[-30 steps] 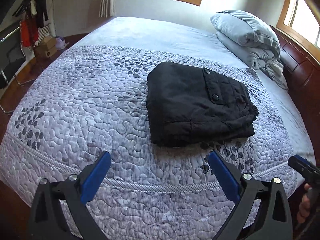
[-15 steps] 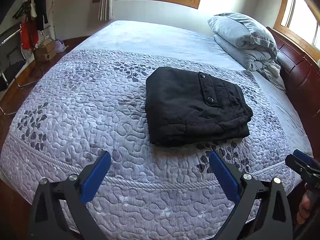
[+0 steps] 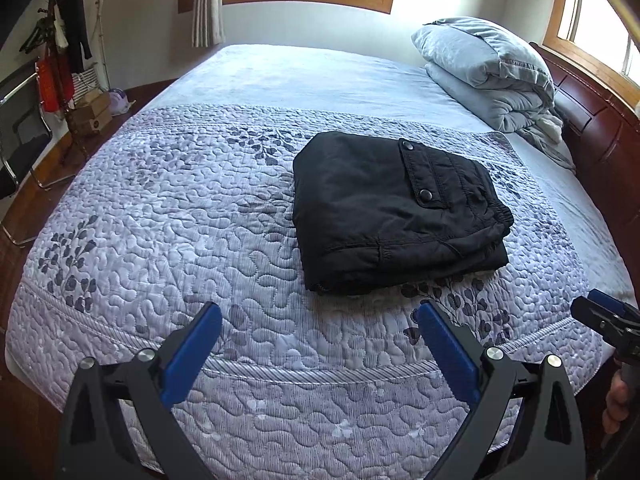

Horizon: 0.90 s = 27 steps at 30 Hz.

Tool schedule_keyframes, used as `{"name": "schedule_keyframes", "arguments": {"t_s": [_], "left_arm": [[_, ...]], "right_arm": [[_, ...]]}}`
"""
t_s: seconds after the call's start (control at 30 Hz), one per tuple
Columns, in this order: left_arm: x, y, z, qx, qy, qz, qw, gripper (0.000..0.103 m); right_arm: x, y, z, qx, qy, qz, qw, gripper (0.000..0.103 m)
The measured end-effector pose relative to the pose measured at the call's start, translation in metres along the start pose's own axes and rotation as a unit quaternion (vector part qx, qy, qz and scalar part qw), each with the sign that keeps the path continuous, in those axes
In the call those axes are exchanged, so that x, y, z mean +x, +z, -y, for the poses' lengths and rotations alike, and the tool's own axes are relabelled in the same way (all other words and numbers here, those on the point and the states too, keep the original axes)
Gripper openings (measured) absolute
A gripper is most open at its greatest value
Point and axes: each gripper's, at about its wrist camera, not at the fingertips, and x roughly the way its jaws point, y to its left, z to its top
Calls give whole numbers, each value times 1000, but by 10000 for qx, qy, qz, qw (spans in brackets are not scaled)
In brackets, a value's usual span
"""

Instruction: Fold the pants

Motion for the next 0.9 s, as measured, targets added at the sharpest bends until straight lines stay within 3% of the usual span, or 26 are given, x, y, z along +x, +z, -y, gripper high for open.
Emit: {"name": "schedule_keyframes", "arguments": {"t_s": [0.9], "left_arm": [[9, 10, 8, 246, -31, 31, 9997, 99]], "right_arm": [[12, 4, 1, -6, 2, -59, 10000, 99]]}}
